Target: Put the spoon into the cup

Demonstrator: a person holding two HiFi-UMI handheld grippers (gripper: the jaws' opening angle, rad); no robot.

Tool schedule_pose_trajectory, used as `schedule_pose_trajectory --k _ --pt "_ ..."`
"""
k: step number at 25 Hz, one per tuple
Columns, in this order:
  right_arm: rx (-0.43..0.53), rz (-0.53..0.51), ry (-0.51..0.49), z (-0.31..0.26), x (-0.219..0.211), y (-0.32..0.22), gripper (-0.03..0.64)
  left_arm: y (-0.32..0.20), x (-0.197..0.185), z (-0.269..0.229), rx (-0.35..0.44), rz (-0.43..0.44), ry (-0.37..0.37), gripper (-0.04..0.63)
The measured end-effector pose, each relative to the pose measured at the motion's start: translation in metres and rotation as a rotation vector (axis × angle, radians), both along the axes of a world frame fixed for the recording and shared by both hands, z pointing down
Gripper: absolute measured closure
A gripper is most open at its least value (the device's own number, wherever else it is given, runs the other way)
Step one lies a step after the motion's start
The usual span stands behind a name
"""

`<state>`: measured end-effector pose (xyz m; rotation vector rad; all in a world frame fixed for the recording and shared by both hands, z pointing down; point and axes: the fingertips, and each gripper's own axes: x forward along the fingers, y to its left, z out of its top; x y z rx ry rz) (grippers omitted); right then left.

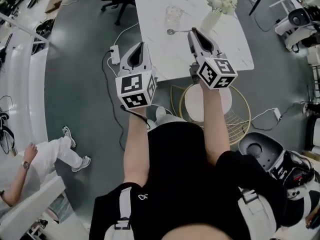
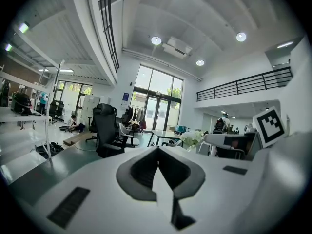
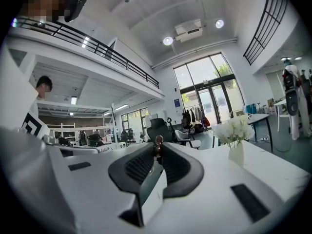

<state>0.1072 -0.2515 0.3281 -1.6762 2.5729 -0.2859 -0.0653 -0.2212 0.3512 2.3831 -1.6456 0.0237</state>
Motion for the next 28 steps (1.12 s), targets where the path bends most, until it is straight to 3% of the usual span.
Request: schedule_pose_trajectory --k 9,19,28 --pt "-0.079 0.049 0.009 0.035 0.012 -0.018 0.563 -0.033 -0.003 0.036 -0.103 0.012 -0.013 0.578" --pt "-0.122 0.175 0.008 0.045 0.038 -0.073 0.563 -0.113 0.025 0.063 -0.158 0.142 -0.008 0.578" --pt "-0.178 0.219 -0.021 0.073 0.043 -0.148 0.563 -0.184 0.043 0.085 -0.202 0.222 -0.043 0.578"
